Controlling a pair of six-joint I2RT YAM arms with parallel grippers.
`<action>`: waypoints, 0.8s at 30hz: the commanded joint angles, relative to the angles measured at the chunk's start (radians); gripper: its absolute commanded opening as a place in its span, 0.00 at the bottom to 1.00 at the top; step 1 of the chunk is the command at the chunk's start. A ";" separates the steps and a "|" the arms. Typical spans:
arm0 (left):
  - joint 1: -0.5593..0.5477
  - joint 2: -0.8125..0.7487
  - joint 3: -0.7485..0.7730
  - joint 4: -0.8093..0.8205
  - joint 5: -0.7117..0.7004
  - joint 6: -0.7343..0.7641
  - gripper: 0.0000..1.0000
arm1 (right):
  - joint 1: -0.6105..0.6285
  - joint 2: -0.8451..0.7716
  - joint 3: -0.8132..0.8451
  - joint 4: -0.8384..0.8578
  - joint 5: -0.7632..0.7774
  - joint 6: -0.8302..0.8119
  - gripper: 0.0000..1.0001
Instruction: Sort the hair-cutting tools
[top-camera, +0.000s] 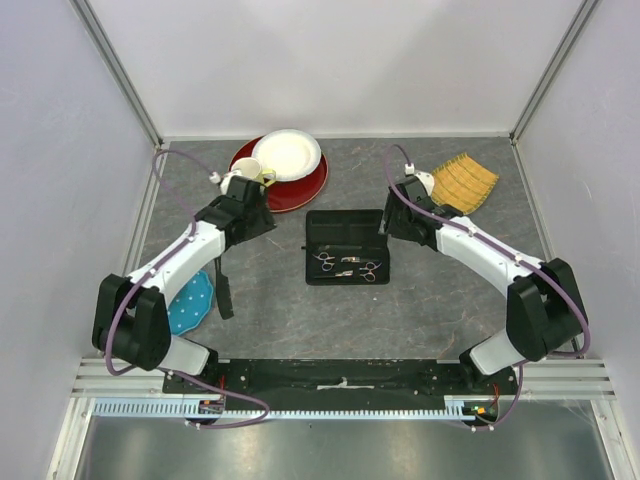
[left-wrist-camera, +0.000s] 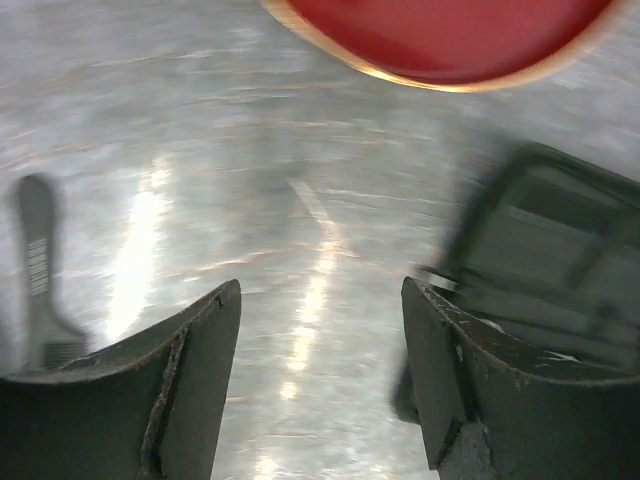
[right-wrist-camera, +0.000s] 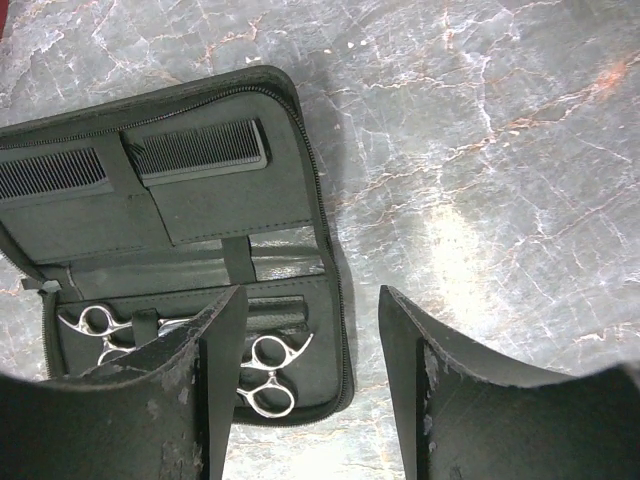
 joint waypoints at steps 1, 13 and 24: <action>0.112 -0.044 -0.079 -0.146 -0.122 -0.114 0.72 | 0.001 -0.026 0.016 -0.050 0.041 -0.003 0.63; 0.276 0.102 -0.057 -0.226 -0.142 -0.137 0.70 | 0.001 -0.019 -0.035 -0.045 0.001 0.023 0.61; 0.333 0.169 -0.083 -0.212 -0.047 -0.085 0.69 | 0.001 -0.019 -0.049 -0.045 -0.007 0.024 0.59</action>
